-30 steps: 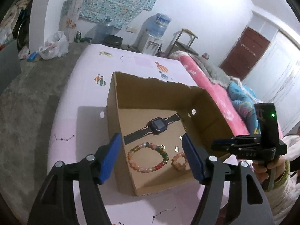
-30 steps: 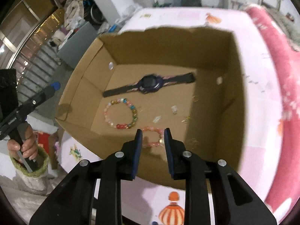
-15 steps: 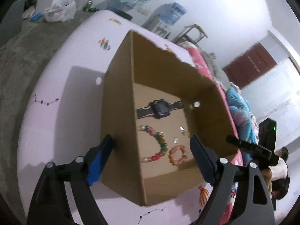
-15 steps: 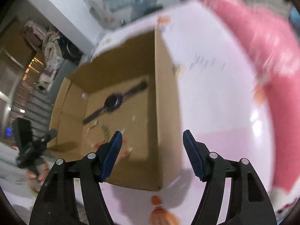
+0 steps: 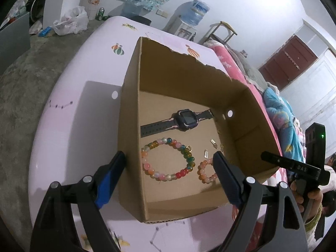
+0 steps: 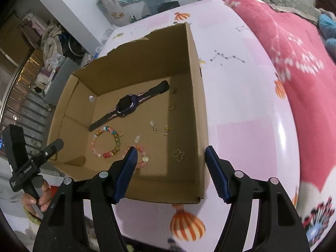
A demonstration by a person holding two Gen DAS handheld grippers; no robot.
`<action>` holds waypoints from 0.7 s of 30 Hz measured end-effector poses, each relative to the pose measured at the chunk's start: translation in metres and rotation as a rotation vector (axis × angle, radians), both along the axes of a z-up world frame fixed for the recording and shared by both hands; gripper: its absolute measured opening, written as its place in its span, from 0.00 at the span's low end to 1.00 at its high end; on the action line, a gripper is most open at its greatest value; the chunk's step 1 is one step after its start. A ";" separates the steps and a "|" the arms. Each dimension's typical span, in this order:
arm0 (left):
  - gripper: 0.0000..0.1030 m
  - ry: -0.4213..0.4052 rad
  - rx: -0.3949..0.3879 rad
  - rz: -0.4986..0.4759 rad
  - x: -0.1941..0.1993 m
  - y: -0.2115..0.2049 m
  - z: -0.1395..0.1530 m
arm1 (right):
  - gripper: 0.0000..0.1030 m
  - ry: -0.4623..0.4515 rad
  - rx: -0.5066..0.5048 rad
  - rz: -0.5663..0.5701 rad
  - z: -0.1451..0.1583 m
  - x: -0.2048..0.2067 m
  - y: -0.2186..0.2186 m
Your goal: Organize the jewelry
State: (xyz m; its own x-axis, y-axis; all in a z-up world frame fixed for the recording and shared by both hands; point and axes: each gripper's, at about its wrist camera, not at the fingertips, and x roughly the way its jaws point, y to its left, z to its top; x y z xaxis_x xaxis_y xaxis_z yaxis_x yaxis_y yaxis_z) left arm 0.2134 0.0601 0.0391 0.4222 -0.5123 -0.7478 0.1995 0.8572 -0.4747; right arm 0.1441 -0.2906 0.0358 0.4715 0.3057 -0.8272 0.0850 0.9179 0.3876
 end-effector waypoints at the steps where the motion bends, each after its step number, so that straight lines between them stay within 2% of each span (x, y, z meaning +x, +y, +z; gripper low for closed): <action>1: 0.80 0.005 -0.010 -0.008 -0.009 0.001 0.002 | 0.62 -0.003 -0.007 -0.002 0.001 -0.008 0.000; 9: 0.80 0.020 -0.029 -0.022 -0.065 0.004 0.007 | 0.62 -0.013 0.041 -0.034 -0.003 -0.061 -0.010; 14: 0.80 0.057 -0.043 -0.014 -0.076 0.004 -0.006 | 0.63 -0.013 0.036 -0.056 -0.017 -0.065 -0.009; 18: 0.81 0.012 -0.036 -0.027 -0.082 0.002 -0.008 | 0.63 -0.067 0.022 -0.063 -0.019 -0.073 -0.008; 21: 0.81 -0.015 -0.027 0.021 -0.086 0.009 0.000 | 0.65 -0.109 0.043 -0.108 -0.013 -0.090 -0.013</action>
State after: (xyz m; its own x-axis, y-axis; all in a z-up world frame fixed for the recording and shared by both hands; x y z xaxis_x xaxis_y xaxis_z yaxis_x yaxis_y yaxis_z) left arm 0.1271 0.0691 0.0387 0.4442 -0.5233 -0.7272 0.1894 0.8482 -0.4947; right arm 0.0537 -0.3037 0.0227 0.5899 0.2824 -0.7564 0.1378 0.8879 0.4390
